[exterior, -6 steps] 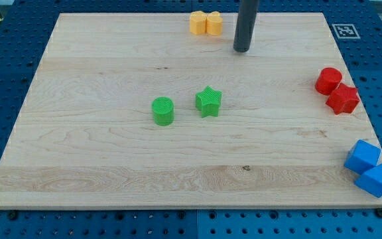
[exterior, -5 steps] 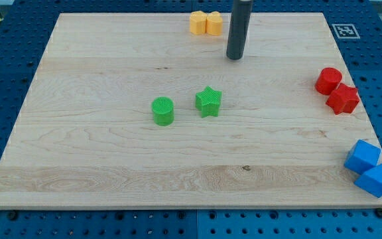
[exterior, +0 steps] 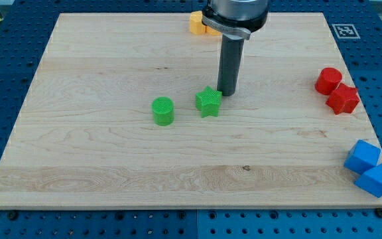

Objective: Move the green star to the bottom centre of the board

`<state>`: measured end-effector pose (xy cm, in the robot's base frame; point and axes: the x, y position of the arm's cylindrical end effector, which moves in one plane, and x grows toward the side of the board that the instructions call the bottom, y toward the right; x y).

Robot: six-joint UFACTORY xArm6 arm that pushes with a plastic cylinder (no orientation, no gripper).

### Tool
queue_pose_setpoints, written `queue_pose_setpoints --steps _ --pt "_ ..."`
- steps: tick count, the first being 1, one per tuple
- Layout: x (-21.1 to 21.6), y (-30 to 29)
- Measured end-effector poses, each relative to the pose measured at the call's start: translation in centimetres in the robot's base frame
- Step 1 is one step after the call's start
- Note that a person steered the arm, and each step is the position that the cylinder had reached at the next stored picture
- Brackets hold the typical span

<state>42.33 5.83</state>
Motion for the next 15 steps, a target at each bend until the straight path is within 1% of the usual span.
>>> queue_pose_setpoints --steps 3,5,6,8,9,10,11,12,13,14,15 --pt "0.9 0.0" --pt "0.4 -4.0" --pt "1.4 -5.1" --pt "2.7 -4.3" --pt "2.7 -5.0" --pt "2.7 -7.2" --pt "3.5 -6.3" --pt "4.7 -3.8" --pt "6.0 -2.7" --pt "6.3 -3.0" --pt "5.6 -4.5"
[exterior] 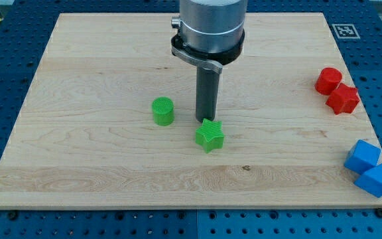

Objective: Move the green star to the bottom centre of the board

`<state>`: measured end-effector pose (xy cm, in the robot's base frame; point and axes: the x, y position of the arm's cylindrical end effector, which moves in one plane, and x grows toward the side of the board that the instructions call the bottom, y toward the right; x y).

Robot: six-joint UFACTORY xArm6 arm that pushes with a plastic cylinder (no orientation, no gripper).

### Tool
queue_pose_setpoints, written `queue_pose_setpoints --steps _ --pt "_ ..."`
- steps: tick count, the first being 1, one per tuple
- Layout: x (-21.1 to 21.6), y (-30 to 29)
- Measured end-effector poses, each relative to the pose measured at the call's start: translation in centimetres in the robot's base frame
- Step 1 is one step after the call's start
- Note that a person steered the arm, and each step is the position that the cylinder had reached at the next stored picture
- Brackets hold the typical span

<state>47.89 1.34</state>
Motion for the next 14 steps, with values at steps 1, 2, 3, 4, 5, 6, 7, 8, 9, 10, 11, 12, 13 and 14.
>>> queue_pose_setpoints --steps 1,2,3,4,5,6,7,8,9,10,11,12,13,14 --pt "1.0 -0.7" --pt "2.7 -0.1" --pt "3.0 -0.2" --pt "3.2 -0.2" --pt "4.0 0.7" --pt "5.0 1.4" --pt "6.2 2.3" --pt "4.6 3.1" --pt "3.8 4.4" --pt "5.4 5.6" --pt "6.4 5.6" --pt "7.0 5.6" --pt "8.0 5.6" --pt "8.9 5.6"
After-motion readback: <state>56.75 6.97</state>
